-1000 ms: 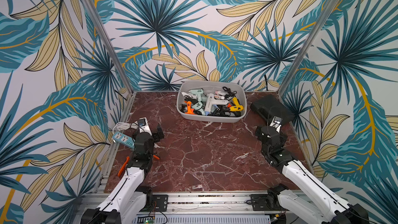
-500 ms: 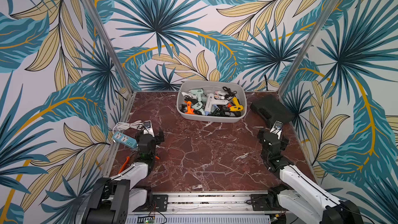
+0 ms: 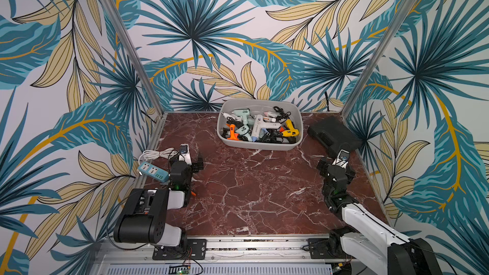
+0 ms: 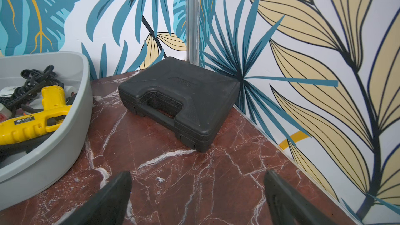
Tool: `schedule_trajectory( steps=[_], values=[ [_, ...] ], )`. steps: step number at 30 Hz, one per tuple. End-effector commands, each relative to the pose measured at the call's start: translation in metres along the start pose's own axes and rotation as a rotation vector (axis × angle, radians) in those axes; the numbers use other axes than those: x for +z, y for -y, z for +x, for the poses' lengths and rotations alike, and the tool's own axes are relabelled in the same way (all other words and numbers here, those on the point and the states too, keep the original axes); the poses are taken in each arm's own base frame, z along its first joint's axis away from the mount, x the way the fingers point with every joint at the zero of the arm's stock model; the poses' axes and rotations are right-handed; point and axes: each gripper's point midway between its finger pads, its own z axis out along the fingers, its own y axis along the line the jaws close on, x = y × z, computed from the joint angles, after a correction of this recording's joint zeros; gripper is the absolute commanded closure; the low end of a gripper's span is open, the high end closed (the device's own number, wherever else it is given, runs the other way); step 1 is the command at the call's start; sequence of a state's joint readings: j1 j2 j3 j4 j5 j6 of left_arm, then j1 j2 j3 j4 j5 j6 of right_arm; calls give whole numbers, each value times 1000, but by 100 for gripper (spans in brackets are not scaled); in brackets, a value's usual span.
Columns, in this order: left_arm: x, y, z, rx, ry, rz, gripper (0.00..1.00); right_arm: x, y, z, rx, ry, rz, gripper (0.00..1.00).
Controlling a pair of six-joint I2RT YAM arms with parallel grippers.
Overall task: Put the hot melt glue gun into the storage box
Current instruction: Reset both arms
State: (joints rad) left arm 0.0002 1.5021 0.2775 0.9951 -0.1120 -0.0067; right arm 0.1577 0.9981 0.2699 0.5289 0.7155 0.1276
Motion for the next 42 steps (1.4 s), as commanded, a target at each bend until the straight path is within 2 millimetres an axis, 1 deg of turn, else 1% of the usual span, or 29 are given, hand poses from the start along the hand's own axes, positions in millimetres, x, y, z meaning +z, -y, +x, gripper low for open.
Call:
schedule_trajectory(
  steps=[1,5,7,13,16,19,22,24,27,30,32,35,37,40,41,42],
  values=[
    [6,-1,-16,-29,87,24,0,3,-6,0,2,22,-50,0],
    [11,6,-11,-49,43,120,0,7,-14,2,-9,36,-105,1],
    [15,20,-12,-44,19,249,0,8,-24,3,-29,40,-165,0],
    [14,21,-12,-40,20,261,0,12,-44,7,-75,79,-284,1],
    [14,21,-12,-41,23,260,0,13,-56,10,-124,53,-346,1],
    [14,20,-12,-41,21,259,0,9,-61,11,-137,60,-401,0],
    [14,20,-12,-41,23,258,0,-1,-71,11,-86,70,-503,1],
    [14,20,-12,-41,22,258,0,-3,-80,11,-80,74,-554,0],
    [14,20,-12,-40,23,258,0,5,-84,11,-85,58,-552,0],
    [14,20,-13,-41,24,257,0,7,-93,14,-83,52,-599,0],
    [14,20,-12,-41,21,258,0,11,-98,19,-78,60,-611,1],
    [14,20,-12,-41,22,257,0,19,-108,35,-101,30,-643,1],
    [14,20,-12,-41,21,258,0,21,-114,39,-121,22,-673,1],
    [14,20,-12,-40,23,258,0,23,-115,39,-111,-23,-688,1],
    [14,20,-12,-41,21,258,0,30,-113,40,-106,-36,-657,0],
    [14,20,-12,-40,22,258,0,40,-107,39,-86,-57,-593,1]
  ],
)
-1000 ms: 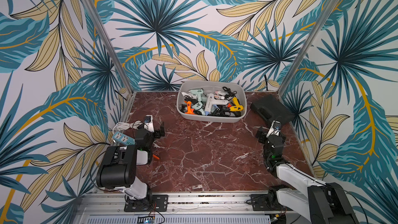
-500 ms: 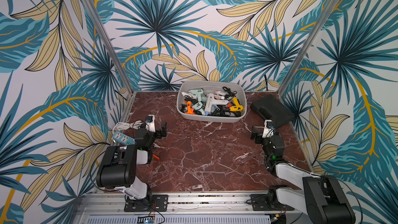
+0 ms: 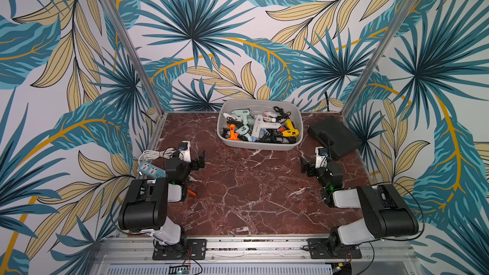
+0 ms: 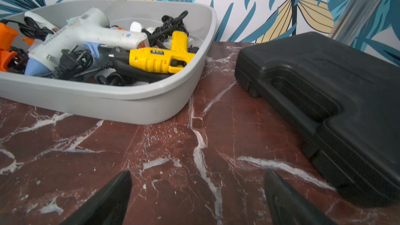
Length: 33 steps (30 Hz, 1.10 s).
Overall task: Put the hot melt glue gun into the storage box
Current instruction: Reset both arms
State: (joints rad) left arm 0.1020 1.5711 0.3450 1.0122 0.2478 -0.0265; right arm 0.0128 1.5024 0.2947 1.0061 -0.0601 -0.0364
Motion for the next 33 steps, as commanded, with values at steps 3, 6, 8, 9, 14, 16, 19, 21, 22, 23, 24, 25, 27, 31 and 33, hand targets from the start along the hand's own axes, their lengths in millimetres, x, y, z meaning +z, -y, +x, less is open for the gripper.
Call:
schedule_trajectory(
  steps=[3,6,8,9,14,16,19,21,22,23,24,25,27,31,33],
  values=[
    [1,-3,-3,1,8,-3,0,14,31,-13,85,-40,168,1],
    [1,-3,-3,1,7,-3,0,14,32,-12,83,-41,174,1],
    [1,-3,-4,2,9,-3,0,14,32,-13,83,-35,175,1],
    [1,-3,-3,3,8,-3,0,14,32,-12,82,-39,175,1],
    [1,-3,-3,1,7,-4,0,14,32,-13,83,-38,174,1],
    [1,-3,-3,1,7,-2,0,14,32,-13,83,-38,174,1],
    [1,-3,-3,1,7,-3,0,14,32,-13,82,-38,174,1],
    [1,-3,-3,1,7,-3,0,14,32,-13,82,-37,175,1],
    [1,-3,-3,1,8,-3,0,14,32,-13,83,-37,175,1],
    [1,-3,-3,0,7,-3,0,14,32,-13,82,-37,174,0],
    [1,-3,-3,1,7,-3,0,14,32,-13,83,-37,175,1],
    [1,-3,-3,1,7,-2,0,14,32,-12,83,-39,174,1],
    [1,-3,-3,1,6,-3,0,14,32,-13,82,-37,175,1],
    [1,-3,-3,2,7,-3,0,14,32,-13,83,-37,175,1],
    [1,-3,-3,1,7,-3,0,14,32,-13,83,-37,175,1]
  ],
)
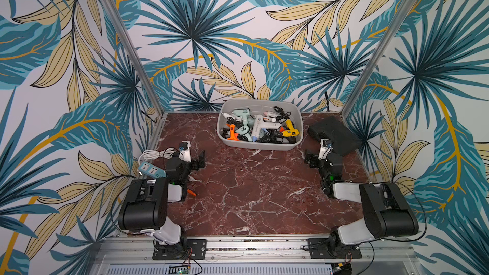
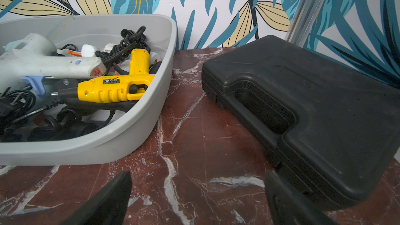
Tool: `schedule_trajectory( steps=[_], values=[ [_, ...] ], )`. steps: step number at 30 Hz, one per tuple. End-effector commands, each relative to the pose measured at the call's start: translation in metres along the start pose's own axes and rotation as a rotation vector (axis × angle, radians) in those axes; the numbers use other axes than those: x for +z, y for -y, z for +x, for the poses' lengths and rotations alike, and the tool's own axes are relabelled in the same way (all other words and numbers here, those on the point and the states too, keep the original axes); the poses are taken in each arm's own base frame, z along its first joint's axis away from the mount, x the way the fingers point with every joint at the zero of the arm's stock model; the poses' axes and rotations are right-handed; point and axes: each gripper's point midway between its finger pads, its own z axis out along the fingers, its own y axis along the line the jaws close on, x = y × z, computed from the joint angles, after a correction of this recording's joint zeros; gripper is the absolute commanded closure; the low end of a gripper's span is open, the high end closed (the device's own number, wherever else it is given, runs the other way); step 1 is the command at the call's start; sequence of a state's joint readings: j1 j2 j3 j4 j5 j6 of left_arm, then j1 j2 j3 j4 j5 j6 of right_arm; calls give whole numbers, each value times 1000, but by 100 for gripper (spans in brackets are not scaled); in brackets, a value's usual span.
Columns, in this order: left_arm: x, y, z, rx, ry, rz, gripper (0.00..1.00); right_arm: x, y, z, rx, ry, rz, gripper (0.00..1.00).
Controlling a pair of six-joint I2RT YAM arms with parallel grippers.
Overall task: Put the hot melt glue gun into the storage box
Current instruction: Reset both arms
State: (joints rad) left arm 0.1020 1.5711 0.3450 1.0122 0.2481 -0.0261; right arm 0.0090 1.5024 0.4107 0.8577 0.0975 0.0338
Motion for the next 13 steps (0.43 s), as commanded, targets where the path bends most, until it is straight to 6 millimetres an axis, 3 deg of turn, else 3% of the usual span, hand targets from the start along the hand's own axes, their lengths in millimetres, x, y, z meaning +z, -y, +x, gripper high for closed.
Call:
schedule_trajectory(
  steps=[1,13],
  values=[
    [1,-3,-3,1,8,-3,0,0,3,3,11,-10,12,0],
    [1,-3,-3,2,8,-3,0,0,3,2,12,-9,12,1]
  ],
)
